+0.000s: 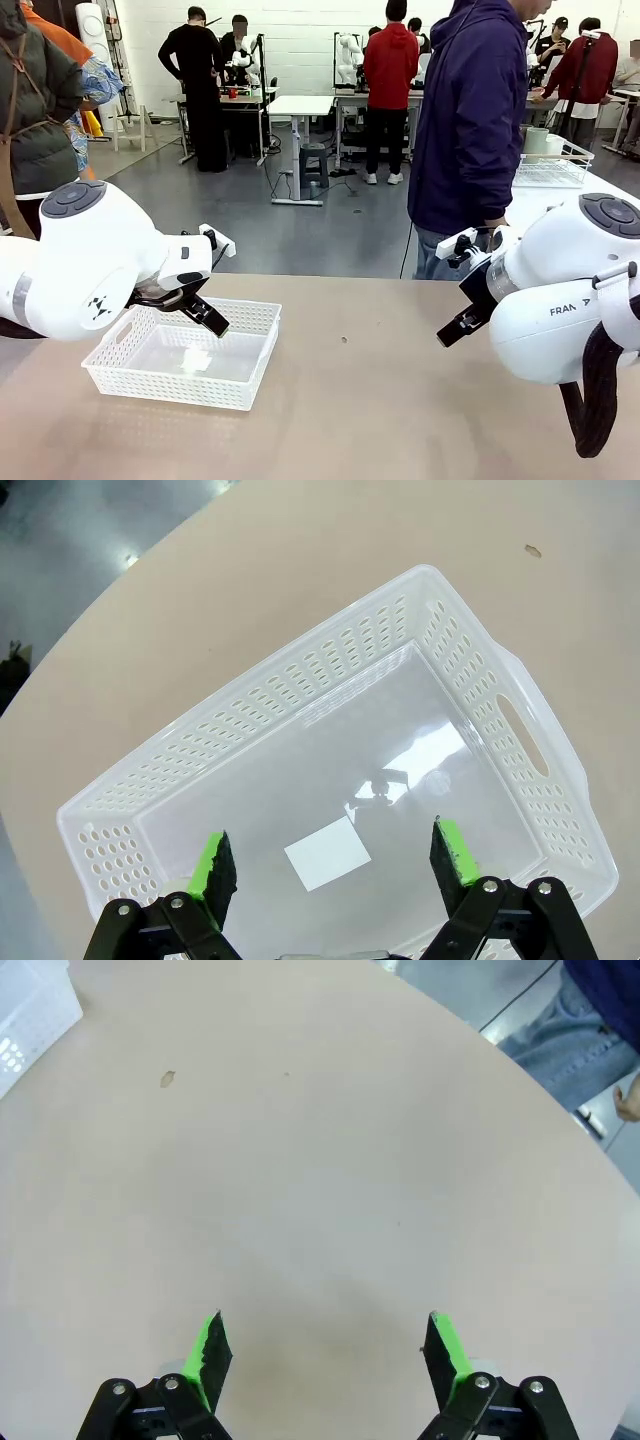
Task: Clean and organize the cups into the basket.
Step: Pick up the Organizing basket and move it to the center of the table, then pick up the Reusable plastic cup from the right side of the table and place it inside the Organizing basket.
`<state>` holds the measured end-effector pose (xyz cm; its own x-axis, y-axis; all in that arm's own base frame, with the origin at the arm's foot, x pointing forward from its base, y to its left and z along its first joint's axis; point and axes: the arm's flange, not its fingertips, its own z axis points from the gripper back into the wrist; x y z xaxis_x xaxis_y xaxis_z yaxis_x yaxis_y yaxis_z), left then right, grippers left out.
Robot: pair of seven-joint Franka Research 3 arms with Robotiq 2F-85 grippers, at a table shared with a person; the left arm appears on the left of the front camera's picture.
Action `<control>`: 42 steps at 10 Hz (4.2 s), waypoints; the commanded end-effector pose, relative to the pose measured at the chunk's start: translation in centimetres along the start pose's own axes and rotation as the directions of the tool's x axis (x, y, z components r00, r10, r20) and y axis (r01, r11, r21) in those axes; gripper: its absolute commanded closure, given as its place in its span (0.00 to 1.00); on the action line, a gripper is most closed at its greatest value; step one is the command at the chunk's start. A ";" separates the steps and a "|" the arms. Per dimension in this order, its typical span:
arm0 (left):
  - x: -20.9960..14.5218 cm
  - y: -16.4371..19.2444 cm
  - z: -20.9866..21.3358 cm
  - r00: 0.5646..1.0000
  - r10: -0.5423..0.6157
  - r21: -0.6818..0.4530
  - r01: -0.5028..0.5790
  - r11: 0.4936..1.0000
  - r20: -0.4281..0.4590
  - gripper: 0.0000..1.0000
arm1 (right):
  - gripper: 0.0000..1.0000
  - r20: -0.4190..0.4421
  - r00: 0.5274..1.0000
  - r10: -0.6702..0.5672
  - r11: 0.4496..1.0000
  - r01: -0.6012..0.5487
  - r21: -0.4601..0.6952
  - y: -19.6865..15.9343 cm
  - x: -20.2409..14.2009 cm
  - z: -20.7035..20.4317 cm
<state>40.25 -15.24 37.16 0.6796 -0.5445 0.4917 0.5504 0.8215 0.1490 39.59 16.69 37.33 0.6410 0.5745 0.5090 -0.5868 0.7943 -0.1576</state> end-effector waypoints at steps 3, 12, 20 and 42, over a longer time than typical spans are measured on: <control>0.0 0.2 0.0 1.000 0.005 0.000 -0.005 1.000 0.000 0.00 | 0.00 0.000 1.000 0.000 1.000 0.000 0.000 0.0 0.0 0.0; -8.1 -2.0 10.6 0.965 -0.070 -0.016 0.068 0.998 -0.252 0.00 | 0.00 -0.112 0.991 0.068 0.958 -0.096 -0.268 4.8 -10.5 13.0; -2.4 -0.4 14.1 0.957 -0.060 0.053 0.078 0.996 -0.283 0.00 | 0.00 -0.128 0.980 0.151 0.923 -0.186 -0.338 4.6 0.7 19.0; -29.4 27.6 24.1 0.663 0.749 -0.824 -0.434 0.364 -0.018 0.00 | 0.00 -0.184 0.444 -0.877 0.119 0.571 0.812 -24.1 -36.5 24.0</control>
<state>24.23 28.21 47.01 0.8617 0.2421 0.4460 0.3423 0.3714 -0.8631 18.58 -28.69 42.27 0.8827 -0.4050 0.2383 -0.1499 0.2379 0.9597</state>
